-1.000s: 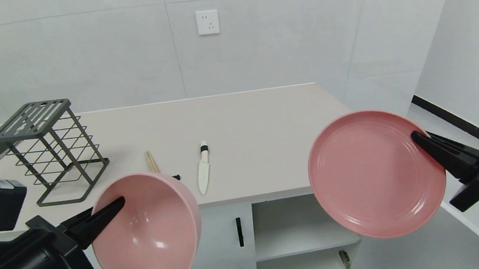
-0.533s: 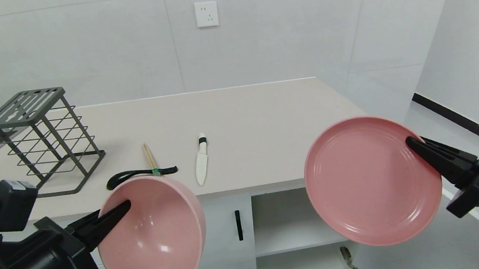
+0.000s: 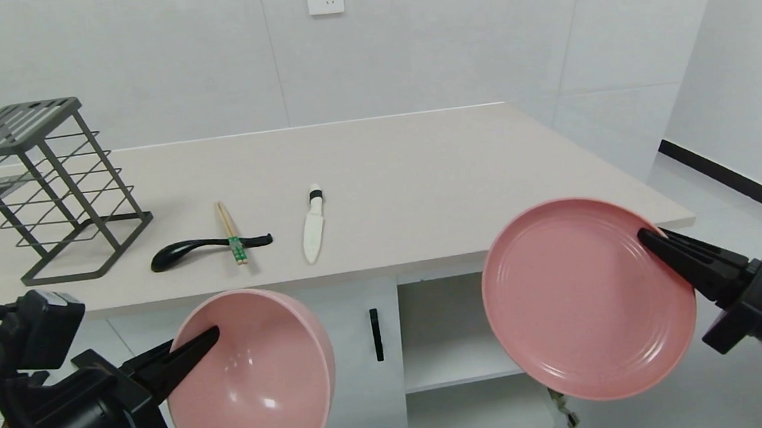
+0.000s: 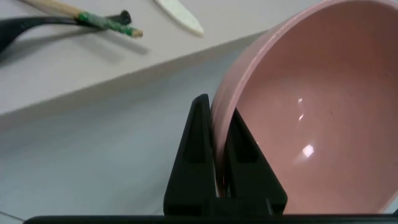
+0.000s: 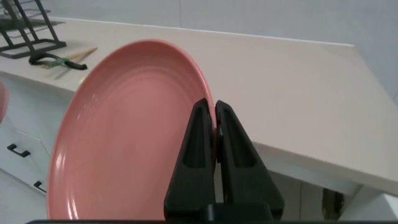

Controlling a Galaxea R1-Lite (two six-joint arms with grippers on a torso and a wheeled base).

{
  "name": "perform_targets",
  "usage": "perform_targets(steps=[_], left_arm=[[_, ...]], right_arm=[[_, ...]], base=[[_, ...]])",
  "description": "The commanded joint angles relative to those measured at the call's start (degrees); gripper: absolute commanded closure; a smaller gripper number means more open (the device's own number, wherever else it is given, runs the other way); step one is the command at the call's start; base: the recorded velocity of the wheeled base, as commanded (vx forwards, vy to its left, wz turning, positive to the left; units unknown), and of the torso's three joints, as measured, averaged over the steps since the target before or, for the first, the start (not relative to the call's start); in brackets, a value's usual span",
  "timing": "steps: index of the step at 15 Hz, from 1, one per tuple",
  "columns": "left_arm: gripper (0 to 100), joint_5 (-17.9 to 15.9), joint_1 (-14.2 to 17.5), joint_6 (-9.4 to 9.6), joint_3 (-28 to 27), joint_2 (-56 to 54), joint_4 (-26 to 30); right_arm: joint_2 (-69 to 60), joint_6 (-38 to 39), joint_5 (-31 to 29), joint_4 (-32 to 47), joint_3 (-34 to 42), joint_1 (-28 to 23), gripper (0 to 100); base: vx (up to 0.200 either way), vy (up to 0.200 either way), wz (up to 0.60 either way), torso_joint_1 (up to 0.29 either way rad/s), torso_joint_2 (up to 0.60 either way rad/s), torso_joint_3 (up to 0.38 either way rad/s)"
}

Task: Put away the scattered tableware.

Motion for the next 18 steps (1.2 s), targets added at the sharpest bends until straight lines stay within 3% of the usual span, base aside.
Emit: perform_targets(steps=[1, 13, 18], left_arm=[[100, -0.02, 0.01, -0.13, 0.10, 0.39, -0.02], [100, -0.02, -1.31, -0.04, 0.54, 2.94, -0.02], [100, -0.02, -1.31, -0.04, 0.54, 3.12, 0.07]], right_arm=[[0.31, -0.01, 0.02, -0.08, -0.02, 0.03, 100], [0.75, -0.01, 0.02, -0.08, -0.02, 0.03, 100], [1.01, -0.01, -0.07, -0.08, -0.02, -0.15, 100]], base=[[0.000, 0.000, 0.00, -0.217, 0.50, 0.261], [0.000, 0.000, 0.00, -0.176, 0.46, 0.275], [0.000, 0.000, 0.00, -0.028, 0.09, 0.053]])
